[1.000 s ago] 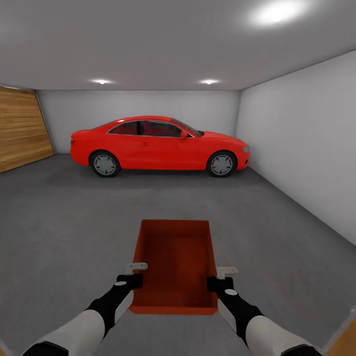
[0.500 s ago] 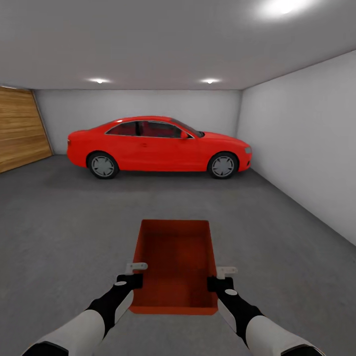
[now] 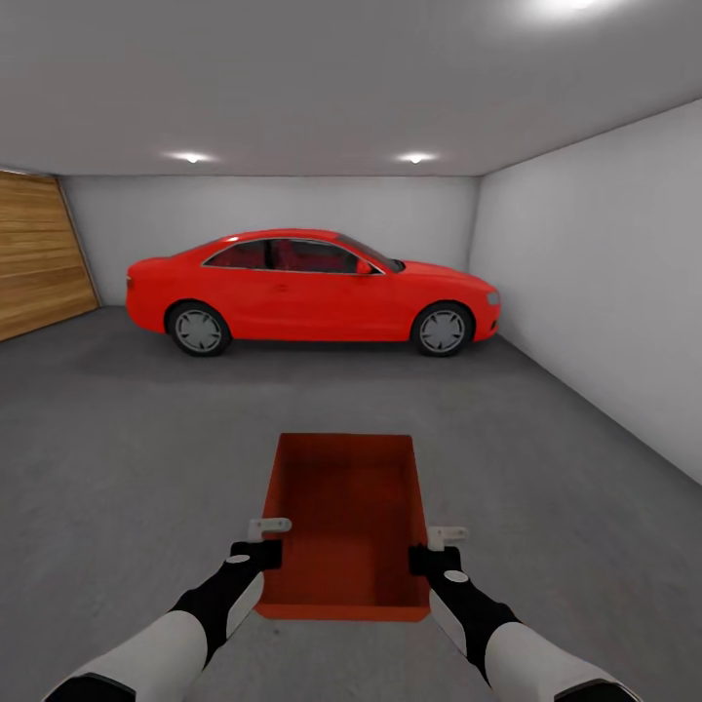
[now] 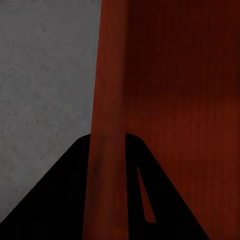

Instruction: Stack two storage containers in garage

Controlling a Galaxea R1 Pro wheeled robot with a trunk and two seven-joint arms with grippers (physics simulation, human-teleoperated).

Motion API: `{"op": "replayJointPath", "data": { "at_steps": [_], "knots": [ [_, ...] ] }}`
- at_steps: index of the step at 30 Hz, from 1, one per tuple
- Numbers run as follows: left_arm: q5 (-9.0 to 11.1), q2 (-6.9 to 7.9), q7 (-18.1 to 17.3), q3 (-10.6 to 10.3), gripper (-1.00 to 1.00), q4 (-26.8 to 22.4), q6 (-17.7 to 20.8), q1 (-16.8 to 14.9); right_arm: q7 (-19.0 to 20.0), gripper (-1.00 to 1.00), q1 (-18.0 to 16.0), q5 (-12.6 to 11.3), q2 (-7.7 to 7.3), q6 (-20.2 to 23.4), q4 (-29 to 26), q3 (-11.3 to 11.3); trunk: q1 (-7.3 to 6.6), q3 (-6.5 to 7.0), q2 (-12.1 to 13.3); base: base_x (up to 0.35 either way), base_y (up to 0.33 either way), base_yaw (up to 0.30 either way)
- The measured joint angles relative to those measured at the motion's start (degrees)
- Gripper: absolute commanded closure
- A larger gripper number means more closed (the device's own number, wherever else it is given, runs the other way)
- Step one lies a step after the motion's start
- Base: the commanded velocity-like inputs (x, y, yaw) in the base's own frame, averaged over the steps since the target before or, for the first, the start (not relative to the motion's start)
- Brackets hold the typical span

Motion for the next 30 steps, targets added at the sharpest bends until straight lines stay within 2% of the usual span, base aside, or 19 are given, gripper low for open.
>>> {"op": "replayJointPath", "data": {
  "at_steps": [30],
  "knots": [
    [0.1, 0.08, 0.0, -0.1, 1.0, 0.0, 0.0, 0.0, -0.1, 1.0, 0.0, 0.0, 0.08, 0.0, 0.0, 0.0, 0.0, 0.0, 0.0, 0.322, 0.0, 0.0]
  ]
}}
